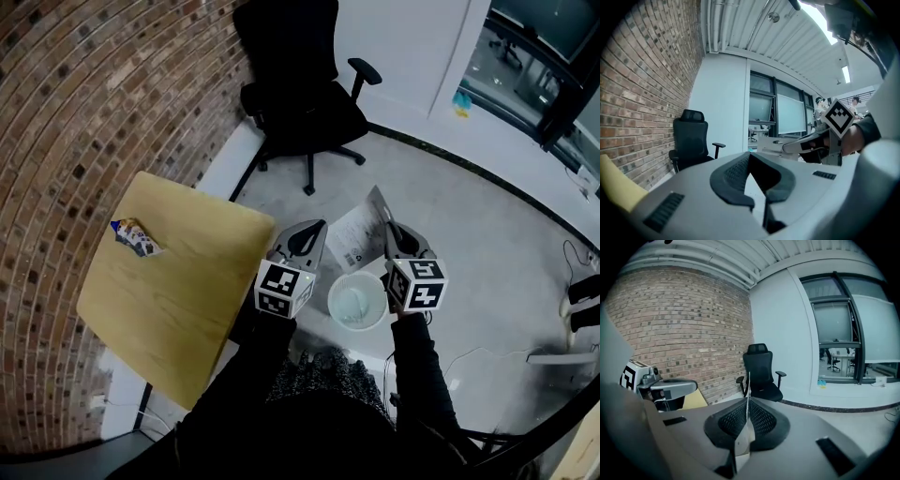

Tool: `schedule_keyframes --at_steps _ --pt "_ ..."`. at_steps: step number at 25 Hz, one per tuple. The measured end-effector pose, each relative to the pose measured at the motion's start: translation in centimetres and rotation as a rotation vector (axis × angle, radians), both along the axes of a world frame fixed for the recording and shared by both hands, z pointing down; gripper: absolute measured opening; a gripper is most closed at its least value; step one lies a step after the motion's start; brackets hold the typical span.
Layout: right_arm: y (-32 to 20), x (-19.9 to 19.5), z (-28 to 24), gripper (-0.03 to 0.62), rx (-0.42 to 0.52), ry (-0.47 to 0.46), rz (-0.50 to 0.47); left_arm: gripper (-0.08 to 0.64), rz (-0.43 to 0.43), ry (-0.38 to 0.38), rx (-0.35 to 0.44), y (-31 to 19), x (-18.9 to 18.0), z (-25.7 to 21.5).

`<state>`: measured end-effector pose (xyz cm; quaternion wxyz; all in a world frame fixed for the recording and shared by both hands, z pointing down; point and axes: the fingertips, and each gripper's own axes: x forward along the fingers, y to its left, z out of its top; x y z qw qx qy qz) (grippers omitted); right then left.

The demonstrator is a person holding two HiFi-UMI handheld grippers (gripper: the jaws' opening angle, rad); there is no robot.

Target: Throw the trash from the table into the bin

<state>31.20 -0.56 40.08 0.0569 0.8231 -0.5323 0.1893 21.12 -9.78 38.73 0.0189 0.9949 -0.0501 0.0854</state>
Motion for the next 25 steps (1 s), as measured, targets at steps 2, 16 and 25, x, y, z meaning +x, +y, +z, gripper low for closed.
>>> schedule_keyframes --at_steps 2,16,25 --pt "1.1 0.5 0.3 0.012 -0.002 -0.004 0.026 0.006 0.026 -0.005 -0.006 0.9 0.7 0.4" --pt "7.3 2.4 2.9 0.014 -0.042 -0.031 0.175 0.006 0.177 -0.025 -0.031 5.7 3.9 2.4" --pt "10.0 2.1 5.7 0.014 -0.090 -0.027 0.232 0.006 0.273 -0.058 -0.039 8.7 4.7 5.0"
